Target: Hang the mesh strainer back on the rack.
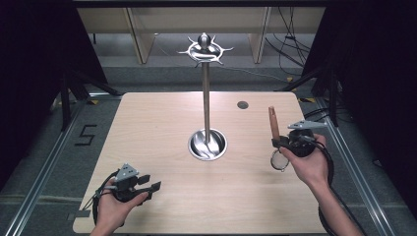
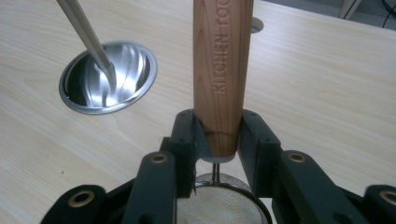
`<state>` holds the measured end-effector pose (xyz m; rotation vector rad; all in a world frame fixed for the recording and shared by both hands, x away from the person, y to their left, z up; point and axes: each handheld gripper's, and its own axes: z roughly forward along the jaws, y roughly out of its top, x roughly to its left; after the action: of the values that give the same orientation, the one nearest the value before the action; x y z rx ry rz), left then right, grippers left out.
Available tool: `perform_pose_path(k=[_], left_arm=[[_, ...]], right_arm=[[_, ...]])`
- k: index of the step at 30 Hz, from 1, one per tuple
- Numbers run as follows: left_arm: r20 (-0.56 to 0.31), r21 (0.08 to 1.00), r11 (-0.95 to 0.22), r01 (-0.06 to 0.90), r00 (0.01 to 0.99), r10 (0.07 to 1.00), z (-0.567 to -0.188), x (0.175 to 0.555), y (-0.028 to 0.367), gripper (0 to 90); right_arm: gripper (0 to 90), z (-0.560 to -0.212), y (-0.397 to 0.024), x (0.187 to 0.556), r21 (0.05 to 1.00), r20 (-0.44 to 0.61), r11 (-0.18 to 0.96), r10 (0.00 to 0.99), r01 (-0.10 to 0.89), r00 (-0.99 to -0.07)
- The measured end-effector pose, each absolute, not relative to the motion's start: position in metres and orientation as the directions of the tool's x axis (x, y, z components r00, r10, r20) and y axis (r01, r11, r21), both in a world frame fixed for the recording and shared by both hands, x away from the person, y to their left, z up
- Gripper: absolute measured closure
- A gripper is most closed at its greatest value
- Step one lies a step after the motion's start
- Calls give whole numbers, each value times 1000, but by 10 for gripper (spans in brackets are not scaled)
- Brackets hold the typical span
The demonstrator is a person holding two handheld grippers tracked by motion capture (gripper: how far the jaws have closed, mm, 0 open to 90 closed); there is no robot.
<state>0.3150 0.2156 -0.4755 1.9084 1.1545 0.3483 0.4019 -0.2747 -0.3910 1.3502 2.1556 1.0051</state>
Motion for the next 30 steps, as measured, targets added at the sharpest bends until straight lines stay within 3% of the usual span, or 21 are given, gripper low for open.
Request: perform_pose_path(k=[19,20,22,27,30], left_arm=[[-184,784,-204,586,533,826,-475,315,216,452],[-185,783,-203,588,531,827,-475,315,216,452],[-186,782,-202,589,531,827,-475,315,216,452],[-182,785,-205,585,534,826,-475,315,216,452],[-185,784,-201,587,530,827,-475,315,215,452]], right_arm=[[693,-374,-262,401,797,23,272,878,539,-478],[693,-370,-261,399,778,50,255,886,575,-461],[693,-371,-262,402,794,18,280,877,540,-480],[693,-367,-257,401,807,53,230,888,543,-456],[693,-362,-258,401,791,42,257,883,556,-468]])
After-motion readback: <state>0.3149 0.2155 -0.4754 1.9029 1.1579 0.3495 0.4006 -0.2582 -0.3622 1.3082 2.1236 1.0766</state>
